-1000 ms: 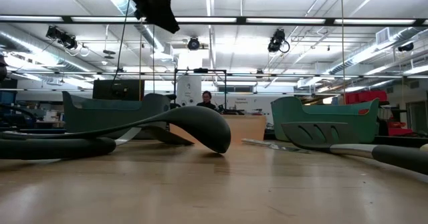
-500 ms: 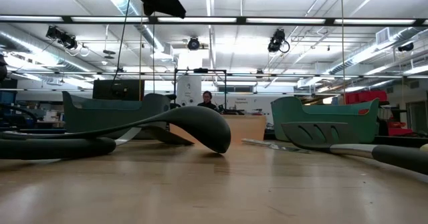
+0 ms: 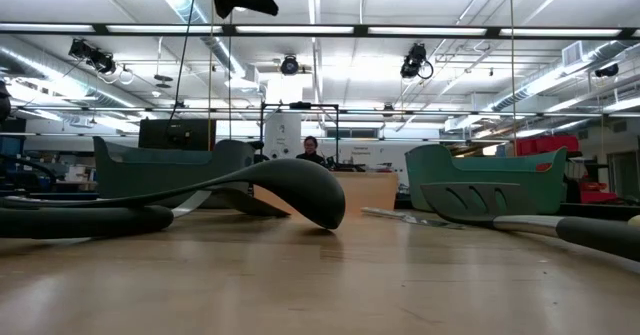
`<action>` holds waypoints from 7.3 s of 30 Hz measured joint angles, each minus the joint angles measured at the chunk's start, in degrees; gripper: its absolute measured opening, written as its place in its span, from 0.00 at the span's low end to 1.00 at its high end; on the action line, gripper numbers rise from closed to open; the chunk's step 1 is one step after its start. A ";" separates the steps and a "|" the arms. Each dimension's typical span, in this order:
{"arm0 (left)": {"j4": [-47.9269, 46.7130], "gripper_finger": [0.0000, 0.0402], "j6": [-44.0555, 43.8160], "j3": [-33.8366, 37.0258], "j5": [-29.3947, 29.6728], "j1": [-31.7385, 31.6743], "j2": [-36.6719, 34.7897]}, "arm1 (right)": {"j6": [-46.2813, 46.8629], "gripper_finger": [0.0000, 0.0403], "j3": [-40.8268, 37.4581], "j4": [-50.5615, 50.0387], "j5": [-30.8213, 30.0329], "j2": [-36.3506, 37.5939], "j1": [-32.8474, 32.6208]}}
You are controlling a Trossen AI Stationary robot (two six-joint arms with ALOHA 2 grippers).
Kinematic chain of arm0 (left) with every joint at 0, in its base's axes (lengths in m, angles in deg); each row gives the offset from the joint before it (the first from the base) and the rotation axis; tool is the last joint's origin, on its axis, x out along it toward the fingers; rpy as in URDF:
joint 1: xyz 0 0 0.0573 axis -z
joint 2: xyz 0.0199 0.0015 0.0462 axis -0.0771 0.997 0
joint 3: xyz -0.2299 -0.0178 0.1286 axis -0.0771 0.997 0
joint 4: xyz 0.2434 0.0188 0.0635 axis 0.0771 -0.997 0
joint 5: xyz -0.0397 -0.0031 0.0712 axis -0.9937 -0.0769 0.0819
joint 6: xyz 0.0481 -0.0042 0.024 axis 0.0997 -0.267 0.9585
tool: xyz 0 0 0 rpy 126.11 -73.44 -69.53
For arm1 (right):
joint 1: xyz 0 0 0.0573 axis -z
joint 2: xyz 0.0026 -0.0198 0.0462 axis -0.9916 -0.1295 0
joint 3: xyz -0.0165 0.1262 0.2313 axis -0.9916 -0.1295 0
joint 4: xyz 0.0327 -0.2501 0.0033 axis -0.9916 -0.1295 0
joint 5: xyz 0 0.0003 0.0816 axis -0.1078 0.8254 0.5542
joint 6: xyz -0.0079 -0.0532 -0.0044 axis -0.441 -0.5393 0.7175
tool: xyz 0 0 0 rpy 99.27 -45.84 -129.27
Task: Pick & Place Kitchen Items
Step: Put the black spatula into the green bin
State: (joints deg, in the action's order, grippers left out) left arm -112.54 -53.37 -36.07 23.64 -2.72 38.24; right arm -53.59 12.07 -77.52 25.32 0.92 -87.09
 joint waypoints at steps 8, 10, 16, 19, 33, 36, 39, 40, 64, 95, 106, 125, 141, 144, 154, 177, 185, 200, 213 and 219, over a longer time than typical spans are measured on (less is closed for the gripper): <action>1.38 0.01 -0.70 0.03 -3.08 2.48 -2.97 | -0.41 0.01 0.00 -2.60 -0.11 0.00 -2.58; 1.27 0.00 -0.72 0.03 -2.98 3.44 -4.06 | -0.42 0.01 0.00 -3.65 -0.13 0.00 -3.36; 2.53 0.00 -0.96 -0.02 -2.83 5.48 -6.00 | -2.29 0.01 0.00 -5.22 0.00 0.00 -5.38; 1.57 0.00 -0.99 0.07 -2.47 5.82 -6.77 | -3.96 0.01 0.00 -6.47 0.00 -0.02 -6.07; 2.18 0.00 -1.34 0.00 -2.38 5.80 -6.75 | -4.42 0.01 0.00 -12.90 -0.42 -0.07 -6.58; 2.19 0.00 -1.77 0.00 -2.38 5.80 -6.75 | -4.41 0.01 0.00 -12.91 -0.40 -0.07 -6.58; 2.11 0.00 -2.02 0.00 -2.38 5.80 -6.75 | -4.29 0.01 0.32 -13.43 -0.40 -0.07 -6.58; 2.12 0.00 -2.02 0.00 -2.38 5.80 -6.75 | -4.11 0.01 0.86 -14.04 -0.39 -0.16 -6.58; 2.06 0.00 -2.03 0.00 -2.38 5.80 -6.72 | -12.01 0.01 13.33 -33.99 2.30 -12.98 -7.84; 1.87 0.00 -0.13 0.00 -4.58 5.78 -6.70 | -16.61 0.12 13.29 -38.51 6.25 -32.09 -19.93; 1.82 0.00 0.92 0.00 -8.98 5.86 -6.70 | -25.58 0.31 13.27 -39.95 9.08 -33.44 -21.14; 1.82 0.01 2.47 0.00 -8.84 5.93 -6.70 | -37.61 0.59 13.27 -44.08 9.07 -33.44 -20.99; 1.82 0.01 1.37 0.00 -8.41 5.93 -6.70 | -41.37 0.56 8.90 -42.09 9.25 -33.46 -20.64; 1.84 0.01 1.37 0.00 -8.41 5.93 -6.70 | -42.83 0.56 7.14 -40.52 9.25 -33.46 -20.64; 1.84 0.01 1.40 0.00 -8.39 5.93 -6.70 | -41.89 0.56 7.80 -40.63 9.25 -33.46 -20.64; 1.78 0.01 1.40 0.02 -7.14 5.94 -6.69 | -38.14 0.56 15.17 -49.64 9.76 -40.21 -20.88; 1.22 0.01 0.82 0.02 -7.14 5.93 -6.68 | -40.70 0.56 15.17 -43.42 4.57 -43.95 -20.99; 0.51 0.01 0.19 0.02 -7.14 5.93 -6.68 | -43.35 0.56 10.41 -34.41 7.71 -44.11 -24.77; 0.51 0.01 -0.67 0.02 -7.14 5.93 -6.68 | -43.72 0.56 9.81 -33.95 8.20 -48.70 -24.55; 0.51 0.01 -0.72 0.02 -7.14 5.95 -6.68 | -44.80 0.53 9.81 -33.65 8.20 -50.17 -24.55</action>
State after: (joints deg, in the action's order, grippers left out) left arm -112.03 -54.10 -36.05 16.49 3.22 31.56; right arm -98.39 21.89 -111.17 33.52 -49.24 -111.64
